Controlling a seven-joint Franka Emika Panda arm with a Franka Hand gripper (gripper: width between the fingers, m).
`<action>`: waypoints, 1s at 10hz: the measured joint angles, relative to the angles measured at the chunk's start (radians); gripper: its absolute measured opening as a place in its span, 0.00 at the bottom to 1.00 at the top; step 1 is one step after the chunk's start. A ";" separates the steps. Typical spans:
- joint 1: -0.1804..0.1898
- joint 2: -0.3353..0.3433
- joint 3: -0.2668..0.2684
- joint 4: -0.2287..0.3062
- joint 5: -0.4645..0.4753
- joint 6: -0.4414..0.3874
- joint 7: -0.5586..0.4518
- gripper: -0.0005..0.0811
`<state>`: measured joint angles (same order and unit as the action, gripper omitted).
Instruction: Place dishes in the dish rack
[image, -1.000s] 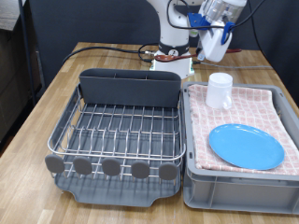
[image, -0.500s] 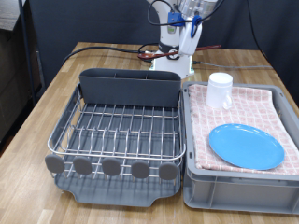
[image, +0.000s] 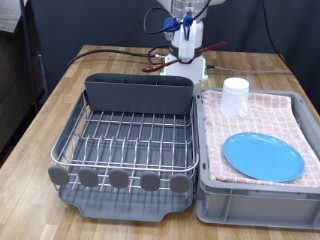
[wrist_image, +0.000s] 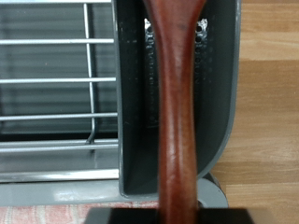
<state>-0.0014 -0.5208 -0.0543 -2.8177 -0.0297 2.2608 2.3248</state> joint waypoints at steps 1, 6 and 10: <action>0.002 0.000 -0.027 0.000 0.026 0.000 -0.037 0.11; 0.014 0.027 -0.159 -0.002 0.139 -0.001 -0.227 0.11; 0.010 0.087 -0.209 -0.023 0.146 0.089 -0.275 0.11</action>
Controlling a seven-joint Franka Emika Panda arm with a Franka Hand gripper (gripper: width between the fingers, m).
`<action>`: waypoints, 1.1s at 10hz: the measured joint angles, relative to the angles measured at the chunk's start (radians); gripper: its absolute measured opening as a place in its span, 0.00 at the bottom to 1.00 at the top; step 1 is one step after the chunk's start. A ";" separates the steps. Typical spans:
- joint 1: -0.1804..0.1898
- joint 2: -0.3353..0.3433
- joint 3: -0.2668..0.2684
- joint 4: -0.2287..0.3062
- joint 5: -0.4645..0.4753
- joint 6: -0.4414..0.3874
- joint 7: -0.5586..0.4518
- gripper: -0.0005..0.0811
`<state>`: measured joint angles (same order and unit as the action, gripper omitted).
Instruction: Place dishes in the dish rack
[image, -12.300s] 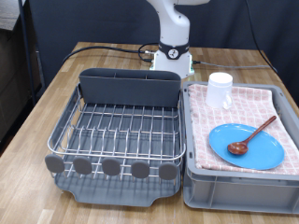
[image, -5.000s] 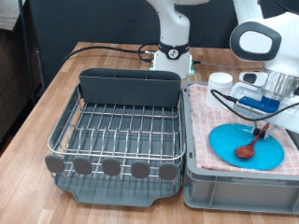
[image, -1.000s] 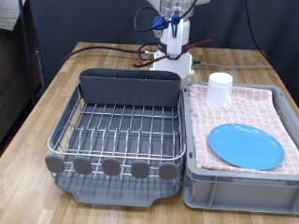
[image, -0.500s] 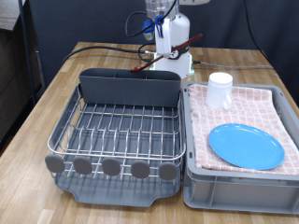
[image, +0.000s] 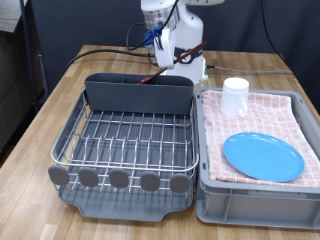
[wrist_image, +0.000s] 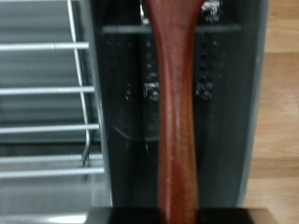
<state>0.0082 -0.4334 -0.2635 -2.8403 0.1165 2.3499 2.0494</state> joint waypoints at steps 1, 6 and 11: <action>-0.003 0.017 -0.008 -0.009 0.000 0.035 -0.002 0.11; -0.069 0.096 0.019 -0.028 -0.123 0.163 0.080 0.11; -0.124 0.079 0.128 -0.013 -0.313 0.114 0.269 0.66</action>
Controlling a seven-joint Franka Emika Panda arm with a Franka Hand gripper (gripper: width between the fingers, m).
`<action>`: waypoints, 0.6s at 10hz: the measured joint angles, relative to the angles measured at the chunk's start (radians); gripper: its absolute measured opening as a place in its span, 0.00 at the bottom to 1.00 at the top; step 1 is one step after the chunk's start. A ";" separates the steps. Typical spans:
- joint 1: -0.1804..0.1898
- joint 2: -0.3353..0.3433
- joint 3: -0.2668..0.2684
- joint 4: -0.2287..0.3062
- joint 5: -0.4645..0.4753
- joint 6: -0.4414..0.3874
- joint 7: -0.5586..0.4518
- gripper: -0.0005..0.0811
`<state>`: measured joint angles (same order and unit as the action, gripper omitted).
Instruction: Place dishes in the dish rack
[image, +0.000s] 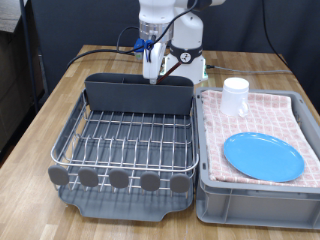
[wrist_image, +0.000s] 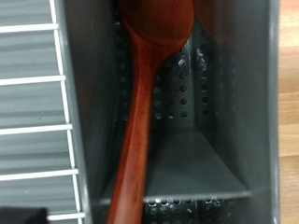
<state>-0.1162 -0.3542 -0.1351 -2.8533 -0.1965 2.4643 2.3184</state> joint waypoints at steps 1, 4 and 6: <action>-0.001 -0.016 0.027 0.010 -0.026 -0.035 0.036 0.66; 0.005 -0.091 0.100 0.048 -0.036 -0.146 0.080 0.96; 0.018 -0.142 0.160 0.082 -0.037 -0.217 0.090 0.98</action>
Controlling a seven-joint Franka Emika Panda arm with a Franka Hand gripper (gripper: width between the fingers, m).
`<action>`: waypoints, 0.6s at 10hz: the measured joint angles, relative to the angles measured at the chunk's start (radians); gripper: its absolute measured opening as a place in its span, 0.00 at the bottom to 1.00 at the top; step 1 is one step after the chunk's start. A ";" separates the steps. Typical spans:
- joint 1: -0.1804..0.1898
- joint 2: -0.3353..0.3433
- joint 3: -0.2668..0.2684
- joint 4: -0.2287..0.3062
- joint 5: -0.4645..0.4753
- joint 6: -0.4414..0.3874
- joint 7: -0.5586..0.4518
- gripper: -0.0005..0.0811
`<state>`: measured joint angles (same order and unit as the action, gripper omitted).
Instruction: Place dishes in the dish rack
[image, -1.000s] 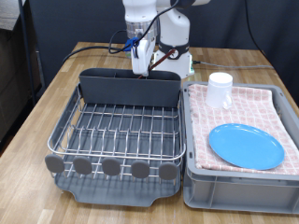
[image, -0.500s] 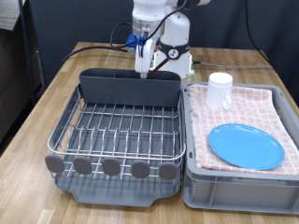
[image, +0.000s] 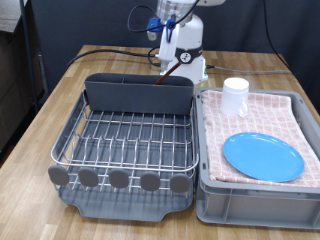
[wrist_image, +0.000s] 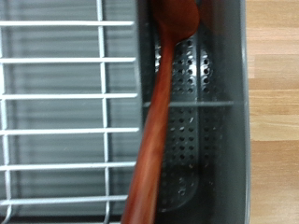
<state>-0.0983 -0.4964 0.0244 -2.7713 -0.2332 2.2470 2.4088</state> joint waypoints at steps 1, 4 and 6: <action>0.018 -0.015 0.021 0.019 0.000 -0.017 -0.010 0.98; 0.112 -0.012 0.046 0.096 0.014 -0.067 -0.146 0.99; 0.183 0.008 0.049 0.149 0.030 -0.075 -0.271 0.99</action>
<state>0.0847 -0.4880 0.0734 -2.6224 -0.2035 2.1720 2.1376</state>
